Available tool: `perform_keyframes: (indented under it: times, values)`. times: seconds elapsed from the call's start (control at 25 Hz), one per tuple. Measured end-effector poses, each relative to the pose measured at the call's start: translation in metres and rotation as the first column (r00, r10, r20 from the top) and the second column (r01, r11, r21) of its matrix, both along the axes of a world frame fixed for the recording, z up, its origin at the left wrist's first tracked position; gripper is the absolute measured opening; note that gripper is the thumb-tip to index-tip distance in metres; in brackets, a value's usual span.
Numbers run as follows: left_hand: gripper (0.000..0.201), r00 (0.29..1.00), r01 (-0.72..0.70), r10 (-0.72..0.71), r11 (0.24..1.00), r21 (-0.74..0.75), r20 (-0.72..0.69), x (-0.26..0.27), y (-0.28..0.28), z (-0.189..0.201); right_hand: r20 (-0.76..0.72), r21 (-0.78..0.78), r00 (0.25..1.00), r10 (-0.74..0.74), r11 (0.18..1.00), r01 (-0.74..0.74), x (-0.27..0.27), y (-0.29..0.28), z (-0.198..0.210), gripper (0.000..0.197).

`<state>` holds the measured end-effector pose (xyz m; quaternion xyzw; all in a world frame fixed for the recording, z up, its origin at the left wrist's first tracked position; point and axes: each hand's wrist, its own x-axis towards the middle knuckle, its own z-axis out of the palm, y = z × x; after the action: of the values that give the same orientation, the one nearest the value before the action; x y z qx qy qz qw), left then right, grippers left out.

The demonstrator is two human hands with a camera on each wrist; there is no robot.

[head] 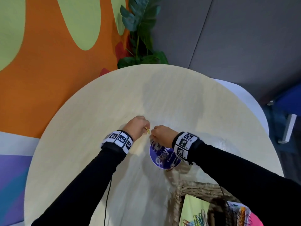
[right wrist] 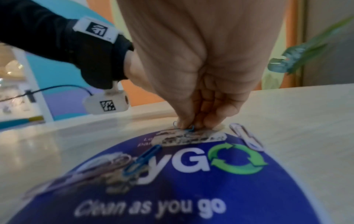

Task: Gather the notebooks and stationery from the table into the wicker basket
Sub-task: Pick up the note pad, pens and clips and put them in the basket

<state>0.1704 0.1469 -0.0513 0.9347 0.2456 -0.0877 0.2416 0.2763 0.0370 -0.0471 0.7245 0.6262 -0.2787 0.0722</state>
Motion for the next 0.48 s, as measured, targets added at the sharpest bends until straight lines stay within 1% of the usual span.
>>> perform_keyframes:
  times: [0.08, 0.2, 0.28, 0.36, 0.44, 0.48]
  values:
    - [0.014, 0.997, 0.07, -0.07, 0.997, 0.016, -0.033, 0.004, 0.001, -0.002, 0.038, -0.028, 0.999, 0.016, 0.999, -0.015, -0.001, 0.0, 0.002, 0.027]
    - [0.011, 0.983, 0.174, -0.169, 0.983, 0.064, -0.071, 0.008, 0.005, -0.003, 0.036, -0.059, 0.999, -0.002, 0.998, 0.004, 0.004, -0.007, 0.022, 0.025]
    - [0.012, 0.967, 0.249, -0.242, 0.964, 0.096, -0.079, 0.009, 0.005, -0.004, 0.007, 0.023, 0.999, -0.052, 0.998, 0.052, 0.013, -0.019, 0.046, 0.021]
    - [0.014, 0.955, 0.296, -0.289, 0.948, 0.121, -0.069, 0.01, 0.003, -0.004, -0.046, 0.152, 0.989, -0.138, 0.978, 0.143, 0.021, -0.042, 0.08, 0.017]
    - [0.014, 0.958, 0.285, -0.281, 0.948, 0.141, -0.047, 0.01, -0.001, -0.002, -0.119, 0.269, 0.971, -0.208, 0.934, 0.233, 0.025, -0.077, 0.11, 0.013]
    - [0.015, 0.965, 0.261, -0.258, 0.955, 0.141, -0.035, 0.011, -0.005, -0.001, -0.155, 0.301, 0.96, -0.233, 0.914, 0.271, 0.023, -0.099, 0.123, 0.011]
